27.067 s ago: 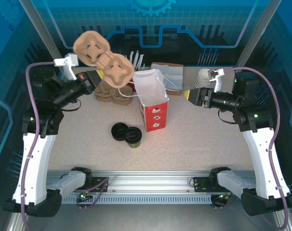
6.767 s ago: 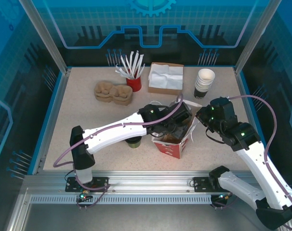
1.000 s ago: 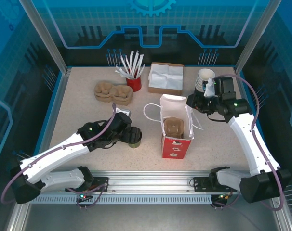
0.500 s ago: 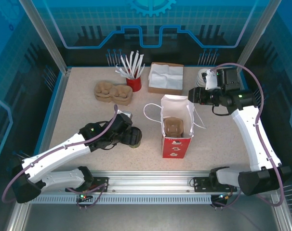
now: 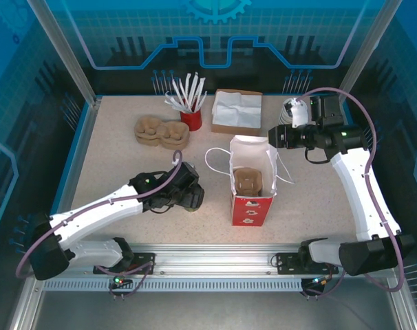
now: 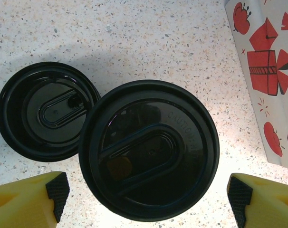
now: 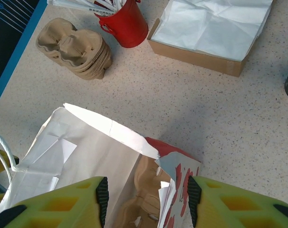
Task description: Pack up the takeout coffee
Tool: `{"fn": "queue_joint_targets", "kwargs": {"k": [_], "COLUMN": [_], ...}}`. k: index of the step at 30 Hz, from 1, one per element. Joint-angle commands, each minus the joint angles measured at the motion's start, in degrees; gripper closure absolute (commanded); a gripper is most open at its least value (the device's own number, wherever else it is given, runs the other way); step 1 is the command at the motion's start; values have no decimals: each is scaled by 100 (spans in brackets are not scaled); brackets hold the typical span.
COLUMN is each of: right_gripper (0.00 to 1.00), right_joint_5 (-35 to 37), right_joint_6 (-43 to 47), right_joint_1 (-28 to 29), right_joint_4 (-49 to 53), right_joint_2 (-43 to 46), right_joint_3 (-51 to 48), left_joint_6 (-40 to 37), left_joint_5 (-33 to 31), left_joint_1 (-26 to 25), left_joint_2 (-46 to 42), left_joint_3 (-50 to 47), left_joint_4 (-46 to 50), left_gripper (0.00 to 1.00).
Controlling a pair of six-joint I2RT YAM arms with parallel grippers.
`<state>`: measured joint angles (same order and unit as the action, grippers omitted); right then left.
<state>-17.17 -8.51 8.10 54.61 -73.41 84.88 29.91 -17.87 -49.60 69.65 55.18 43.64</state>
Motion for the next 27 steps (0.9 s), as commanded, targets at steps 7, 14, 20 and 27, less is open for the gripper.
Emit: {"fn": "queue_joint_targets", "kwargs": {"k": [7, 14, 20, 27], "right_gripper": [49, 49, 49, 49], "right_joint_5": [-258, -355, -409, -515], "right_joint_6": [122, 78, 77, 55], "right_joint_1": [-199, -271, -320, -372], "right_joint_4": [120, 85, 95, 85], "right_joint_2": [114, 118, 131, 153], "right_joint_3": [4, -6, -20, -66], "left_joint_6": [-30, -38, -56, -84], "left_joint_5": [101, -27, -11, -45], "left_joint_1": [39, 34, 38, 36], "left_joint_2": [242, 333, 443, 480], "left_joint_3": [39, 50, 75, 81], "left_joint_4": [-122, -111, -167, -170], "left_gripper": [18, 18, 23, 19]}}
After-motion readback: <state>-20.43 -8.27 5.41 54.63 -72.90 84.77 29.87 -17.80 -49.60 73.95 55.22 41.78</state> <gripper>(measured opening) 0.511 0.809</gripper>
